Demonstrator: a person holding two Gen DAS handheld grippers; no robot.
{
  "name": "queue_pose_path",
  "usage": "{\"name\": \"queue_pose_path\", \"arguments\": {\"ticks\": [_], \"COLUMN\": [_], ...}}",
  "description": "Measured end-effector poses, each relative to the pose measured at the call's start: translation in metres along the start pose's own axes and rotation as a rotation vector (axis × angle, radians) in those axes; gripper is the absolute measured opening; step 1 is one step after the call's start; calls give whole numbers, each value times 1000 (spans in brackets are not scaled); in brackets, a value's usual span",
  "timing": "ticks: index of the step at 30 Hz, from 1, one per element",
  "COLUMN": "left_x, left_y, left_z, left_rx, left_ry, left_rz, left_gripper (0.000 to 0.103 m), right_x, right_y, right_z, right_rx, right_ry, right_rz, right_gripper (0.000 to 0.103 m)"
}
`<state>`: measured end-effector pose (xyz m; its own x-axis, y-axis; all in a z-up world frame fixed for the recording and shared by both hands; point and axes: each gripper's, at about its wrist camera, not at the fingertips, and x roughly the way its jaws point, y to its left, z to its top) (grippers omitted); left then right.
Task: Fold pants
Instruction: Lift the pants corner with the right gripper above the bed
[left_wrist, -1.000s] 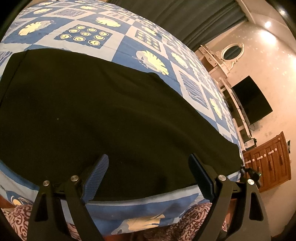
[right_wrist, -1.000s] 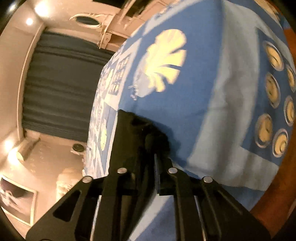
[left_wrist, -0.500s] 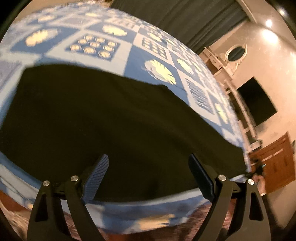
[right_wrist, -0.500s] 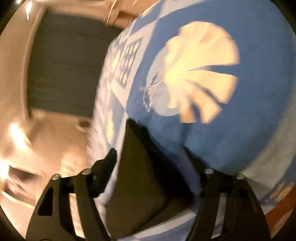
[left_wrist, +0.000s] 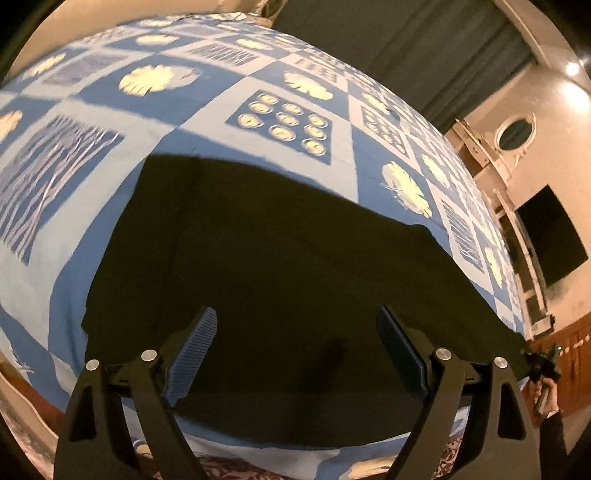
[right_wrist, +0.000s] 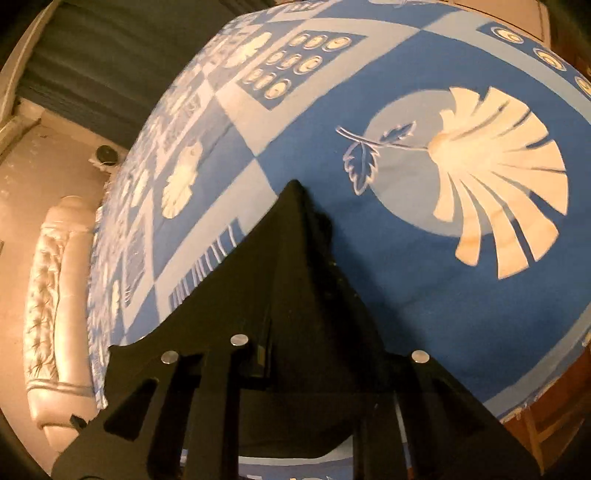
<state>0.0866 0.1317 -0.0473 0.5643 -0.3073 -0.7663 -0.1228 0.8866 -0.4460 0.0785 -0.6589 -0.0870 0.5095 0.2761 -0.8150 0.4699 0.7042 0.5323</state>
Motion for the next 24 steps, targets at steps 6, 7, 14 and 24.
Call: {"name": "queue_pose_path", "arguments": {"ticks": [6,7,14,24], "left_x": [6,7,13,9], "left_y": [4,2,-10,0], "left_z": [-4,-5,-10,-4], "left_rx": [27,42,120,38], "left_ry": [13,15,22,30], "left_rz": [2,8,82,31], "left_gripper": [88,90,92,92], "right_x": [-12,-18,-62,-80], "right_y": [18,25,97,220], "right_z": [12,11,1,-44], "right_rx": [11,3,-100,-295], "right_ry": [-35,-44,-80,-87], "right_rz": [42,55,135,201], "right_gripper": [15,15,15,15]}}
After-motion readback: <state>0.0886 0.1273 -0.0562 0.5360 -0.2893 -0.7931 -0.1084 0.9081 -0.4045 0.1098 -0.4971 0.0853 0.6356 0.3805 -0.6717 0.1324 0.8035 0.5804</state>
